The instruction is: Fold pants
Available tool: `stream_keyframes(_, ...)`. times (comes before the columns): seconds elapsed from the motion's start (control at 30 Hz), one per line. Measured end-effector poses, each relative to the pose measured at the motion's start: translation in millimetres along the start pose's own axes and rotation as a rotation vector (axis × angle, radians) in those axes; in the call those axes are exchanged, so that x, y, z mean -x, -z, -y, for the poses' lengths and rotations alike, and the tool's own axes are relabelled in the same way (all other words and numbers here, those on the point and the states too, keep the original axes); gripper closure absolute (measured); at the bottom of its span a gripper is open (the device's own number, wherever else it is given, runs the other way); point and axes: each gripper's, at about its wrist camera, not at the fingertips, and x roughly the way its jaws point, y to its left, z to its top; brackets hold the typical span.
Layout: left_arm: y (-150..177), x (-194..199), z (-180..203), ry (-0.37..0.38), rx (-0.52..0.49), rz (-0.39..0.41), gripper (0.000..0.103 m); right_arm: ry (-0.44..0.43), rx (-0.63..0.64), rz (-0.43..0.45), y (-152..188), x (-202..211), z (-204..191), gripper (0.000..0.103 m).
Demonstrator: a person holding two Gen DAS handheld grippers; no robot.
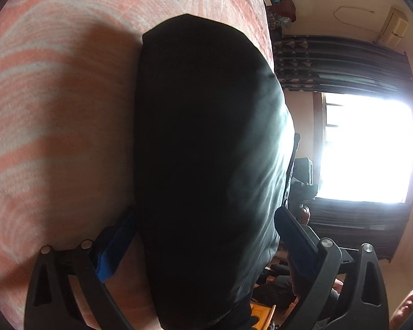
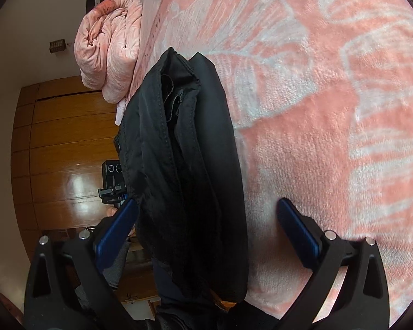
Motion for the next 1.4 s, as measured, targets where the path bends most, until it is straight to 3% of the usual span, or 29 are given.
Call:
stream_keyframes(0.1,1.0,-10.3,-5.5,0.055,0.02,0.023,0.004,-0.025,0.007,-0.015,-1.3,-8.9,-3.6,0.002)
stream_keyframes(0.33,1.1,-9.8,-7.6,0.074,0.039,0.094,0.005,0.004,0.095,-0.026,2.2,-41.9,-27.3,0.002)
stream_keyframes(0.37,1.7,-10.3,-5.4,0.059,0.026,0.103,0.017,0.019,0.115,-0.013,4.0,-44.5,-30.9,0.003)
stream_keyframes(0.4,2.4,-11.0,-5.3,0.04,0.024,0.109,0.026,0.032,0.135,-0.002,6.3,-45.4,-34.2,0.01)
stream_keyframes(0.43,3.0,-10.7,-6.7,0.031,0.031,0.117,0.03,0.055,0.149,0.007,8.5,-45.1,-36.8,0.026)
stream_keyframes(0.47,3.6,-9.3,-7.6,0.032,0.041,0.125,0.037,0.055,0.15,0.017,10.6,-43.0,-37.6,0.032)
stream_keyframes(0.53,5.1,-6.6,-4.5,0.024,0.039,0.14,0.045,0.032,0.157,0.041,16.3,-35.2,-40.3,0.053)
stream_keyframes(0.67,7.2,1.5,10.9,0.004,0.007,0.157,0.063,0.045,0.196,0.063,24.3,-31.5,-61.3,0.062)
stream_keyframes(0.87,1.1,32.2,30.9,-0.013,-0.048,0.195,0.065,0.036,0.255,0.078,19.9,-31.4,-101.5,0.064)
stream_keyframes(1.0,-17.8,64.0,48.8,-0.033,-0.081,0.235,0.065,0.03,0.295,0.081,-6.9,-39.7,-132.6,0.064)
stream_keyframes(1.13,-59.1,97.1,52.8,-0.061,-0.084,0.266,0.065,0.035,0.315,0.085,-46.5,-59.9,-158.8,0.064)
stream_keyframes(1.4,-139.6,134.0,17.3,-0.081,-0.016,0.289,0.065,0.081,0.313,0.061,-141.2,-124.3,-186.1,0.064)
